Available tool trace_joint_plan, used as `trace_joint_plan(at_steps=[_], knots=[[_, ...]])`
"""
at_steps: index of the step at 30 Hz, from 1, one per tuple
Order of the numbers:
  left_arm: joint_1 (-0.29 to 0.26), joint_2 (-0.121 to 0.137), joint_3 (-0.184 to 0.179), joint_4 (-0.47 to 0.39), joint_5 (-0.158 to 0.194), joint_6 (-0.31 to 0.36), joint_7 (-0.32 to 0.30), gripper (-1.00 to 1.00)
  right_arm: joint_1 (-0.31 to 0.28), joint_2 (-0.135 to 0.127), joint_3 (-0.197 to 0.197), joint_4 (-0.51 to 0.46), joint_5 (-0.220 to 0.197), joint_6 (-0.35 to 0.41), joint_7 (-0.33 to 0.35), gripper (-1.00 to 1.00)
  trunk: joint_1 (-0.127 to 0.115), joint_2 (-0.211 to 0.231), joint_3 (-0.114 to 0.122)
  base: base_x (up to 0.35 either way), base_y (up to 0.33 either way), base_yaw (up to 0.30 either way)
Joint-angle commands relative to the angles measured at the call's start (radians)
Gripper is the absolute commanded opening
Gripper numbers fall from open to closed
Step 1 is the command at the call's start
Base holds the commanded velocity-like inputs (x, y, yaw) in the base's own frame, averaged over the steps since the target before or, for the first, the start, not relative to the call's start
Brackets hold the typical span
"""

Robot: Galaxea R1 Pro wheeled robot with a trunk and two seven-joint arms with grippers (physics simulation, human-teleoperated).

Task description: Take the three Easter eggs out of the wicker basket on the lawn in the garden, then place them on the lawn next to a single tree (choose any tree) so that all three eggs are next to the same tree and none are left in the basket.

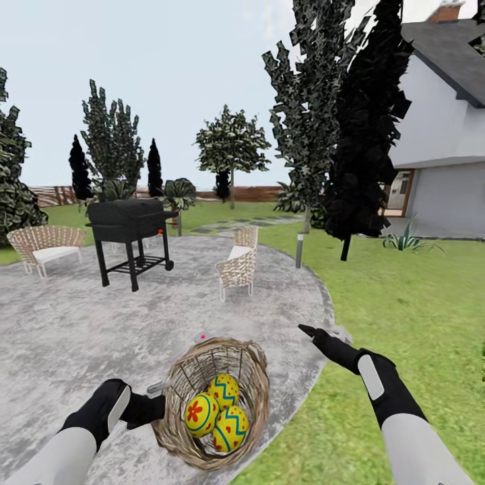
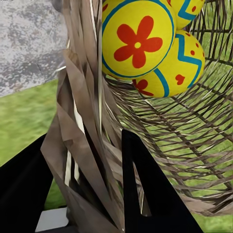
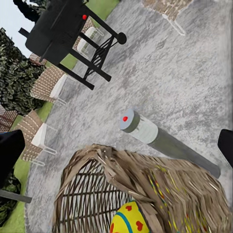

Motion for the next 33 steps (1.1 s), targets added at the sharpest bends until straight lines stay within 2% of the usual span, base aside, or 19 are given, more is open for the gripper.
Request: trace_joint_plan(at_steps=[1, 10, 19, 23, 26, 29, 31, 33], knots=[[0.0, 0.0, 0.006, -0.002, 0.018, 0.009, -0.003, -1.0, -0.001, 0.0, -0.004, 0.0, -0.005, 0.008, 0.002, 1.0, 0.0, -0.001, 0.001, 0.0, 0.0, -0.219], [0.0, 0.0, 0.007, -0.002, 0.018, 0.009, -0.003, -1.0, -0.001, 0.001, -0.004, 0.0, -0.005, 0.008, 0.001, 1.0, 0.0, -0.001, 0.011, 0.0, 0.0, -0.203], [0.0, 0.001, 0.008, -0.002, 0.018, 0.009, -0.007, -1.0, -0.001, 0.001, -0.006, 0.025, -0.005, -0.001, 0.0, 1.0, 0.0, -0.001, 0.011, 0.0, 0.0, -0.01], [0.0, 0.001, 0.008, -0.002, 0.018, 0.009, -0.007, -1.0, -0.001, 0.002, -0.025, 0.029, -0.005, -0.022, -0.001, 1.0, 0.0, -0.001, 0.011, 0.0, 0.0, 0.0], [0.0, 0.001, 0.008, -0.002, 0.018, 0.009, -0.007, -1.0, -0.002, 0.0, -0.034, 0.101, -0.006, -0.02, -0.056, 1.0, 0.0, -0.001, 0.011, 0.0, 0.0, 0.0], [0.0, 0.001, 0.006, -0.002, 0.018, 0.009, -0.008, -1.0, -0.002, -0.019, -0.083, 0.169, -0.006, -0.014, -0.133, 1.0, 0.0, -0.001, 0.011, 0.0, 0.0, 0.0], [0.0, 0.0, 0.005, -0.002, 0.019, 0.01, -0.01, -1.0, -0.002, -0.038, -0.137, 0.192, -0.006, -0.011, -0.151, 1.0, 0.0, -0.001, 0.011, 0.0, 0.0, 0.0], [0.0, -0.001, 0.004, -0.002, 0.02, 0.01, -0.011, -1.0, -0.002, -0.076, -0.214, 0.215, -0.005, -0.01, -0.171, 1.0, 0.0, -0.001, 0.011, 0.0, 0.0, 0.0]])
